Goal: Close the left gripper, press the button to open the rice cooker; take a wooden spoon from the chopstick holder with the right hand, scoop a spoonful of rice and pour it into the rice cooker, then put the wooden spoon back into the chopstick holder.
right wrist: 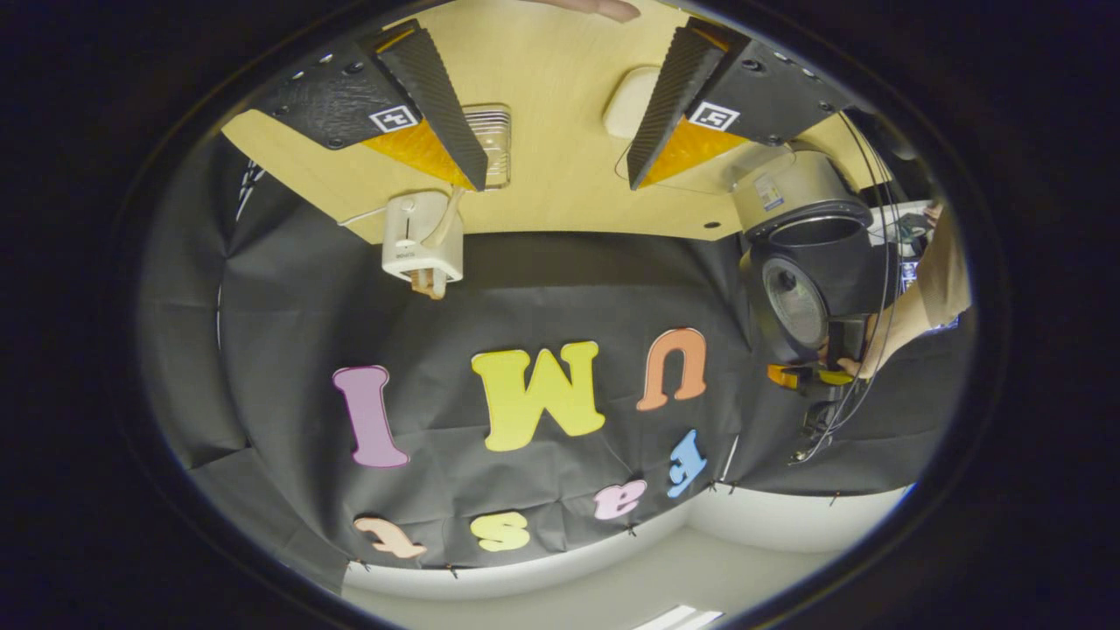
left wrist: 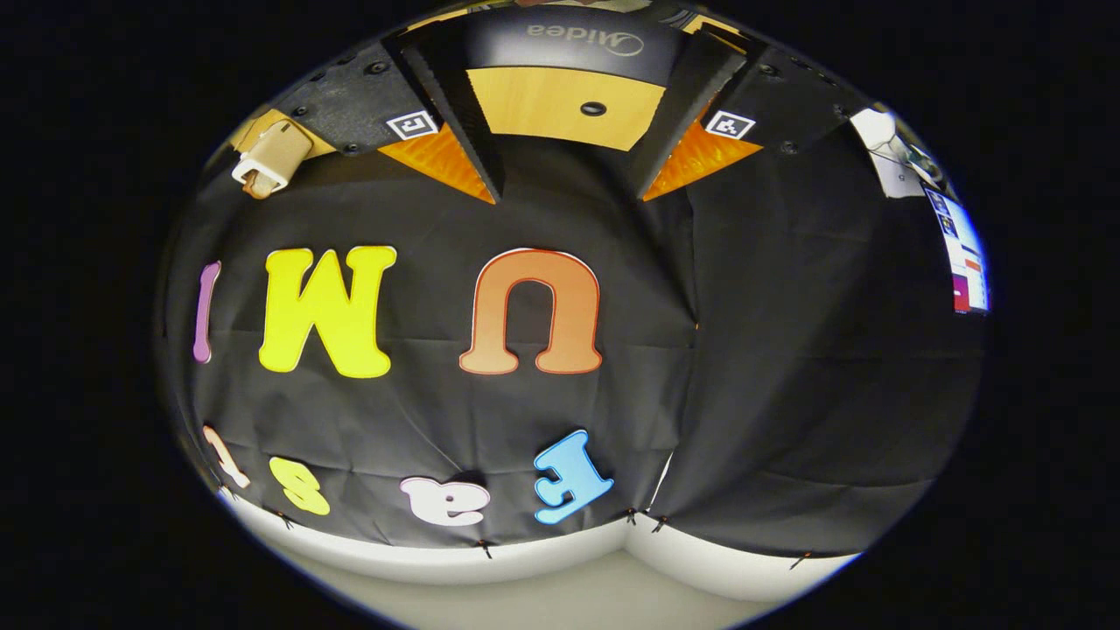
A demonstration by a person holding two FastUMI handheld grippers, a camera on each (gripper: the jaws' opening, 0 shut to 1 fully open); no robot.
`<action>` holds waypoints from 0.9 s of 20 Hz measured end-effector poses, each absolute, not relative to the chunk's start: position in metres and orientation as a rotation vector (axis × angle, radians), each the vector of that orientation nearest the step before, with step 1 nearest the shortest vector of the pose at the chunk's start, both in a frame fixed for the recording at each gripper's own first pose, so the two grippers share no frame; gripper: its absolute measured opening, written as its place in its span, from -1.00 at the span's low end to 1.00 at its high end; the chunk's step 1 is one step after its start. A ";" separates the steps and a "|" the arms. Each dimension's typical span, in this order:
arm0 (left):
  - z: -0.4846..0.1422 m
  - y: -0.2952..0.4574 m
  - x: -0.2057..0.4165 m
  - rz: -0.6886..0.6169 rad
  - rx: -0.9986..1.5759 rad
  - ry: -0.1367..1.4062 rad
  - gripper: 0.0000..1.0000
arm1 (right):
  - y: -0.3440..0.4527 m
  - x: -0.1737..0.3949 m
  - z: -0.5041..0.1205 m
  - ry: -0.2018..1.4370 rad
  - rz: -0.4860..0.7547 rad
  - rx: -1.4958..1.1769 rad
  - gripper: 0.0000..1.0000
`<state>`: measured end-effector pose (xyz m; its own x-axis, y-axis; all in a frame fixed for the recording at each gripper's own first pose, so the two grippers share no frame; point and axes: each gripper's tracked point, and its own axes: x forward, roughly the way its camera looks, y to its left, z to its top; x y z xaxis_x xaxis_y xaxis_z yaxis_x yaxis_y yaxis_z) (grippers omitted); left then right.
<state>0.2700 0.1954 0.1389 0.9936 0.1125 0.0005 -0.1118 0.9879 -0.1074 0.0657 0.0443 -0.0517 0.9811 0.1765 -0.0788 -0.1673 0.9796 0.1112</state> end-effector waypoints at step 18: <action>0.075 0.179 0.166 0.035 -0.084 -0.065 0.97 | 0.054 0.061 -0.048 0.071 0.172 0.062 0.92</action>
